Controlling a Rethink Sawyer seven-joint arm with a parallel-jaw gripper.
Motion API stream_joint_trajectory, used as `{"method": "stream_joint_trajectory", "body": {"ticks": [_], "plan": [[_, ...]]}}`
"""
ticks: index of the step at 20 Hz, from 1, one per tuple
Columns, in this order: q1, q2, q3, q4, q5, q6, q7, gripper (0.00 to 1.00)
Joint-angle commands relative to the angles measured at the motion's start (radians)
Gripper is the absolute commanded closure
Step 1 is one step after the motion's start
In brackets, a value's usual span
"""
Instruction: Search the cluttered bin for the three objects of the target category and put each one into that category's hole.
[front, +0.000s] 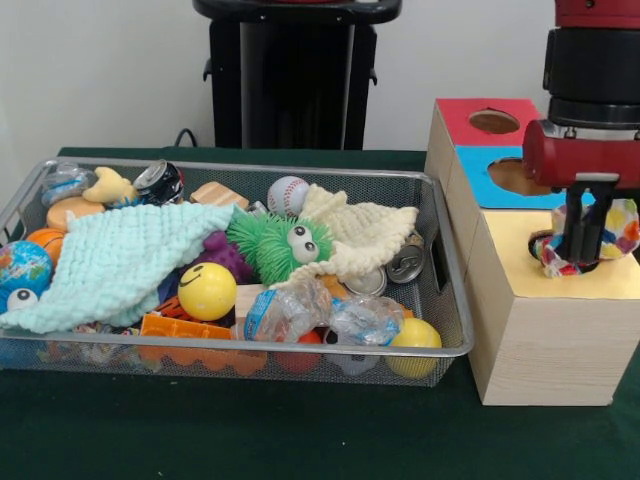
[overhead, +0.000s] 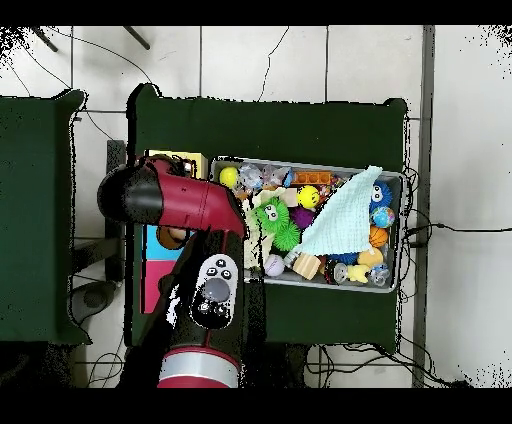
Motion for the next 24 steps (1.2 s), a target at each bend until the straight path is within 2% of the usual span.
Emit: {"method": "stream_joint_trajectory", "body": {"ticks": [1, 13, 20, 24], "plan": [[0.002, 0.062, 0.007, 0.034, -0.038, 0.179, 0.177, 1.00], [0.011, 0.089, -0.007, 0.022, -0.046, 0.260, 0.178, 1.00], [-0.001, 0.107, 0.020, 0.026, -0.033, 0.220, 0.169, 1.00], [-0.021, 0.130, 0.058, 0.048, -0.025, 0.137, 0.158, 1.00]]}}
